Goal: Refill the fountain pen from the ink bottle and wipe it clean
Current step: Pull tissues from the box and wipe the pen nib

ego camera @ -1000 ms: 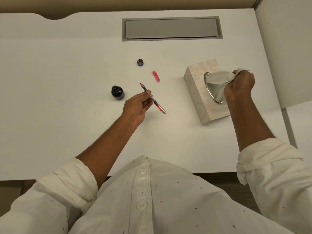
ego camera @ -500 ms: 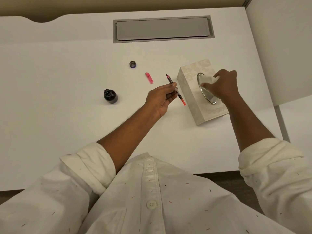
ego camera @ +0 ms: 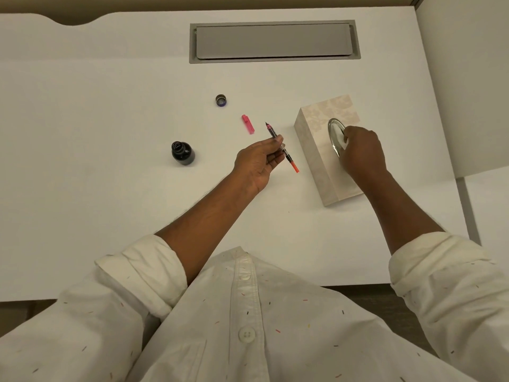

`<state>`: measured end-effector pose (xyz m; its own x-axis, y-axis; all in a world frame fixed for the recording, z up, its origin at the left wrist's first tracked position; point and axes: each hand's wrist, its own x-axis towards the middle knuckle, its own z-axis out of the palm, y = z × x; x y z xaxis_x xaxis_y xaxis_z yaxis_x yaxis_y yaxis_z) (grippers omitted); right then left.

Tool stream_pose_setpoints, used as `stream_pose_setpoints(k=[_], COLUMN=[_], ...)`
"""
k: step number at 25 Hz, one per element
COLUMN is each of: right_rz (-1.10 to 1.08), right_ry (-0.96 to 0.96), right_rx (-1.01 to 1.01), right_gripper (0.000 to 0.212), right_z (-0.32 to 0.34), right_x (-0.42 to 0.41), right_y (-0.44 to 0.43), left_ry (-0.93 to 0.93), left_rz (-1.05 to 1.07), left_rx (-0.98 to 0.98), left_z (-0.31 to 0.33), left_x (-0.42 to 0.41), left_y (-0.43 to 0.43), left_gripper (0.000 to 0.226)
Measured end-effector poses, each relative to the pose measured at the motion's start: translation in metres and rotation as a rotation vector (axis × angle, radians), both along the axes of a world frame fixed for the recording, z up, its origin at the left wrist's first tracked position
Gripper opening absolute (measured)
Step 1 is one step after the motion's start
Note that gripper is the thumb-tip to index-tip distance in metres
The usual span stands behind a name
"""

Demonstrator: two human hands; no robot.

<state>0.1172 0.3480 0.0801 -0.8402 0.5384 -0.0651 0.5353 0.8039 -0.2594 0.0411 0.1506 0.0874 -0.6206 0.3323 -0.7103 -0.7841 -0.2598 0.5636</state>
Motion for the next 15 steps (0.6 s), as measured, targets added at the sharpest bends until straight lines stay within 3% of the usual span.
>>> stream_pose_setpoints(k=[2,5,9,13,15], right_rz=[0.029,0.086,0.196,-0.007,-0.129], right_ry=[-0.027,-0.119,-0.328,-0.295,-0.199], right_rx=[-0.002,-0.02,-0.196,-0.625,-0.848], right_gripper=[0.005,0.008,0.009,0.008,0.021], right_z=[-0.001,0.005,0.027,0.041,0.046], right_x=[0.0,-0.003,-0.019,-0.026,-0.021], right_y=[0.0,0.003,0.008,0.033,0.046], left_ry=[-0.004,-0.023,-0.034,-0.018,-0.019], left_rz=[0.0,-0.009,-0.032,-0.03,-0.015], left_rx=[0.004,0.026,0.052,0.058,0.057], left_z=[-0.001,-0.002,0.002,0.002,-0.001], left_x=[0.0,0.003,0.005,0.002,0.001], left_y=[0.001,0.005,0.012,0.01,0.006], left_gripper=[0.003,0.002,0.001,0.003,0.001])
